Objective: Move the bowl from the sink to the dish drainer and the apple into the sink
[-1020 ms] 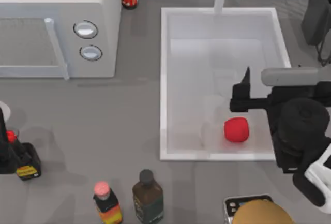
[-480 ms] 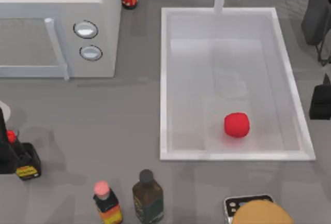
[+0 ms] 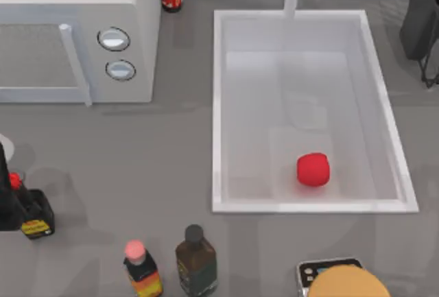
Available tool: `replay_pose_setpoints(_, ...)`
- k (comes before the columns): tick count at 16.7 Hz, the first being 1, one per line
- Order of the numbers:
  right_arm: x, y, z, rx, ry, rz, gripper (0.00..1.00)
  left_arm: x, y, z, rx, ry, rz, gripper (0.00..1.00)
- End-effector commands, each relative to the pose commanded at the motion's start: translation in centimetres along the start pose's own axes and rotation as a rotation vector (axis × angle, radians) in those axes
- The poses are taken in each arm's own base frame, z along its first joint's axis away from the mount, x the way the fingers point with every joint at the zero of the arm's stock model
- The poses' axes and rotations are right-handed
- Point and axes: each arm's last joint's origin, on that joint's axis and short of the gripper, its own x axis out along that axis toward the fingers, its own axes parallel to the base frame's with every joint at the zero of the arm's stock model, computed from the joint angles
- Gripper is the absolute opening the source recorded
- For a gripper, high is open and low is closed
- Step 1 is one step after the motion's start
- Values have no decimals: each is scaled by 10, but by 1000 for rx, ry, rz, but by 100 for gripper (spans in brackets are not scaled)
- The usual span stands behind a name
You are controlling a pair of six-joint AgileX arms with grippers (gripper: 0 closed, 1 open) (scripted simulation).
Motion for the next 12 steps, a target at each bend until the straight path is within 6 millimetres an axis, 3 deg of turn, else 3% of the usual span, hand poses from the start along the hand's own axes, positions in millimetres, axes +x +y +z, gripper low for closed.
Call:
replay_pose_setpoints(7, -40, -12, 7, 55, -246, 31, 100, 0, 0, 0, 0, 0, 0, 100)
replay_pose_setpoints(12, -56, -12, 4, 52, -350, 96, 100, 0, 0, 0, 0, 0, 0, 100)
